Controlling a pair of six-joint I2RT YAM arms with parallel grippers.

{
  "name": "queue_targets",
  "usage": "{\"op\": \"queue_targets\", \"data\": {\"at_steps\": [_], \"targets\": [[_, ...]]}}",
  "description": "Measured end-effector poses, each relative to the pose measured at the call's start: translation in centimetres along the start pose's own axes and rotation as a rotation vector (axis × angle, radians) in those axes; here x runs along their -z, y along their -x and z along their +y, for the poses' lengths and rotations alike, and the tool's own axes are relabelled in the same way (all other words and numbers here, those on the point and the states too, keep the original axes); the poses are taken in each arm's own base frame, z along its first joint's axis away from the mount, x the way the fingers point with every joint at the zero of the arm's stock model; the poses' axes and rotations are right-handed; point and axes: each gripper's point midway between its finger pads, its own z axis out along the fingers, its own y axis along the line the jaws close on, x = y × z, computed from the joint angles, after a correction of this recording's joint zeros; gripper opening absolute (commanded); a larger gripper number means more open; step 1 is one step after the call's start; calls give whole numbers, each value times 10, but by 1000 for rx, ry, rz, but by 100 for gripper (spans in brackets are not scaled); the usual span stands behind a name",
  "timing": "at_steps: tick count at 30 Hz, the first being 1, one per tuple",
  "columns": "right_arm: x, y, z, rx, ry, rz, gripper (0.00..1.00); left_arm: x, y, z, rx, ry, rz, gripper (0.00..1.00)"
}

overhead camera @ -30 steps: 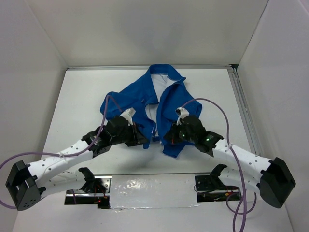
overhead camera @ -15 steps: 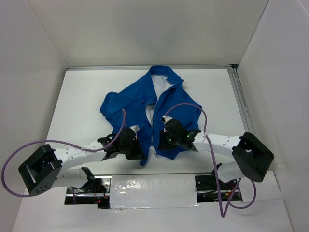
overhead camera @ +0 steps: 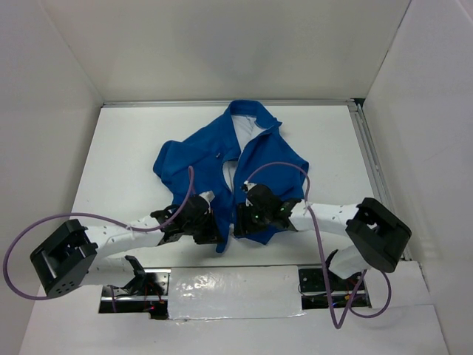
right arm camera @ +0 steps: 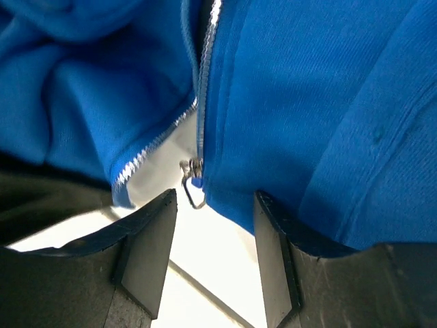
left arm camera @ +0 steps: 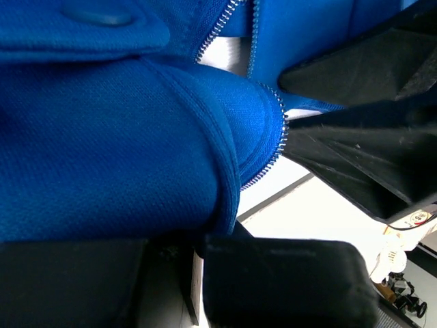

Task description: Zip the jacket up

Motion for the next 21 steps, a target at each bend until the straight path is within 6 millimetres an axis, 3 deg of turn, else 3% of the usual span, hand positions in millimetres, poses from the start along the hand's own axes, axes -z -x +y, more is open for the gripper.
{"op": "queue_targets", "data": {"at_steps": [8,16,21], "targets": [[-16,12,-2,-70,-150,-21,54,1,-1,0,18,8,-6,0],[-28,31,-10,-168,-347,-46,37,9,-7,11,43,32,-28,0],[-29,33,-13,-209,-400,-54,39,16,-8,17,51,29,-52,0]]}}
